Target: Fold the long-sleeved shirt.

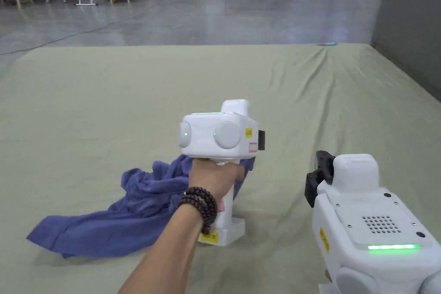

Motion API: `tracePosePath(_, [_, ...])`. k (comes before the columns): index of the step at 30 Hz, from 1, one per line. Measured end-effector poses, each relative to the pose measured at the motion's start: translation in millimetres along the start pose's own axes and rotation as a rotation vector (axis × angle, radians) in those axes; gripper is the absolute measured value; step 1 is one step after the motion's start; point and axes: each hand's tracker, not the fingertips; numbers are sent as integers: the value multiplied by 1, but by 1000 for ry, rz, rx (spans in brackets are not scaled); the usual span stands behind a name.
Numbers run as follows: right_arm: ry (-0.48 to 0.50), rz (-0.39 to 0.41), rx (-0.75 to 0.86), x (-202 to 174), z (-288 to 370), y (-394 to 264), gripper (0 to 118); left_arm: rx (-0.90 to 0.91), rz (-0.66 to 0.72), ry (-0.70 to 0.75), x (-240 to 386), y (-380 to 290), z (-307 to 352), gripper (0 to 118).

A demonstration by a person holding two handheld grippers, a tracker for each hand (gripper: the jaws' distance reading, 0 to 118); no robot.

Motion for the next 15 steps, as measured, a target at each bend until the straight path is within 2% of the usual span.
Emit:
tracePosePath(5, [-164,-20,-23,66,7,-5,0,-131,-106,-147,114,-25,-86,0])
tracePosePath(7, [-221,-24,-50,86,9,-10,0,-199,-118,-143,137,-45,-111,0])
tracePosePath(10, [-251,-30,-75,105,10,-16,0,-180,-120,-107,145,-69,-125,0])
tracePosePath(11, [-250,-30,-73,107,11,-18,0,-165,-117,-91,138,-74,-121,23])
tracePosePath(12, [-250,-31,-73,108,11,-20,0,-135,-99,-118,130,-75,-113,89])
tracePosePath(13, [-245,-31,-74,107,10,-21,0,-122,-79,-136,117,-69,-107,117])
tracePosePath(14, [-234,-30,-80,105,10,-20,0,-107,-69,-112,109,-68,-93,114])
tracePosePath(15, [-219,-27,-86,101,9,-19,0,59,-28,-122,98,-64,-62,114])
